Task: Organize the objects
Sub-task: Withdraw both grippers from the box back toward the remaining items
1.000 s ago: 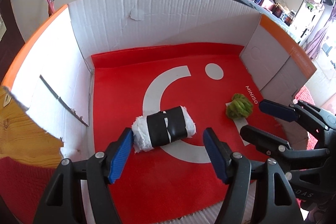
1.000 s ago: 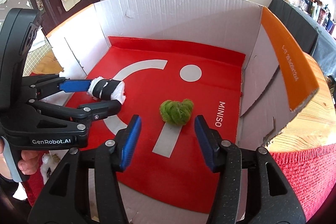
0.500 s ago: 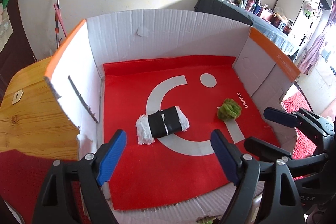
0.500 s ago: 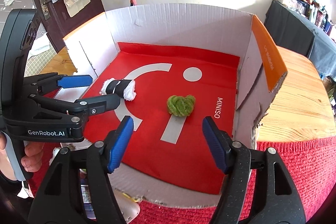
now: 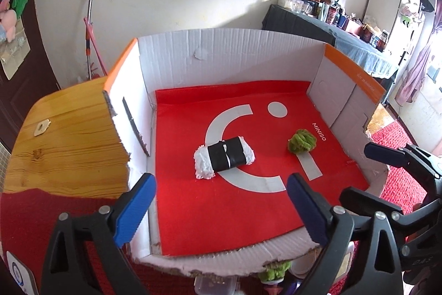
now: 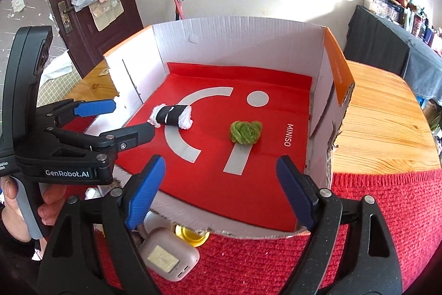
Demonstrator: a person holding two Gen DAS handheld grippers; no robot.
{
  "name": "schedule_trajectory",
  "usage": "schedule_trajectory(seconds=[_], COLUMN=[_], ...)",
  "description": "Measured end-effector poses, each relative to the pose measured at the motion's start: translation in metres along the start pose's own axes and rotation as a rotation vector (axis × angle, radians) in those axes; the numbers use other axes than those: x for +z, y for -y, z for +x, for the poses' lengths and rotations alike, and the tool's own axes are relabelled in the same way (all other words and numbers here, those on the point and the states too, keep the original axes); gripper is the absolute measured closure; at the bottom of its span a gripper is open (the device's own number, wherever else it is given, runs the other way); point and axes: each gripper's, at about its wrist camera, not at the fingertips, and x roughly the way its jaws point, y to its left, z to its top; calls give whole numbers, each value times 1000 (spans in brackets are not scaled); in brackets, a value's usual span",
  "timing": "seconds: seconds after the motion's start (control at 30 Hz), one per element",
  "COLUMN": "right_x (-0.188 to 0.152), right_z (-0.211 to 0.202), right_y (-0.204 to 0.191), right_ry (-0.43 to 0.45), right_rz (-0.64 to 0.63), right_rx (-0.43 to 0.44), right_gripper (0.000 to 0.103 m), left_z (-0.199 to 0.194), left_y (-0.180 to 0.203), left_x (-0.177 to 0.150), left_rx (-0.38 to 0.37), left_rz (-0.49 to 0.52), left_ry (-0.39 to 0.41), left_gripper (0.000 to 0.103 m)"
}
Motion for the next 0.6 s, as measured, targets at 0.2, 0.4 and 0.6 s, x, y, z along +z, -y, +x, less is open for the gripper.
schedule_trajectory(seconds=[0.2, 0.4, 0.6], right_x=[-5, -11, -17], right_z=[-11, -23, -31], right_y=[-5, -9, -12], right_ry=[26, 58, 78], right_rz=[-4, -7, -2], right_rx=[-3, -9, -9], right_gripper=[13, 6, 5], left_z=[-14, -27, -31], left_y=[4, 6, 7], left_x=[-6, -13, -19], left_rx=[14, 47, 45], left_rz=[15, 35, 33], left_ry=[38, 73, 75], left_gripper=[0, 0, 0])
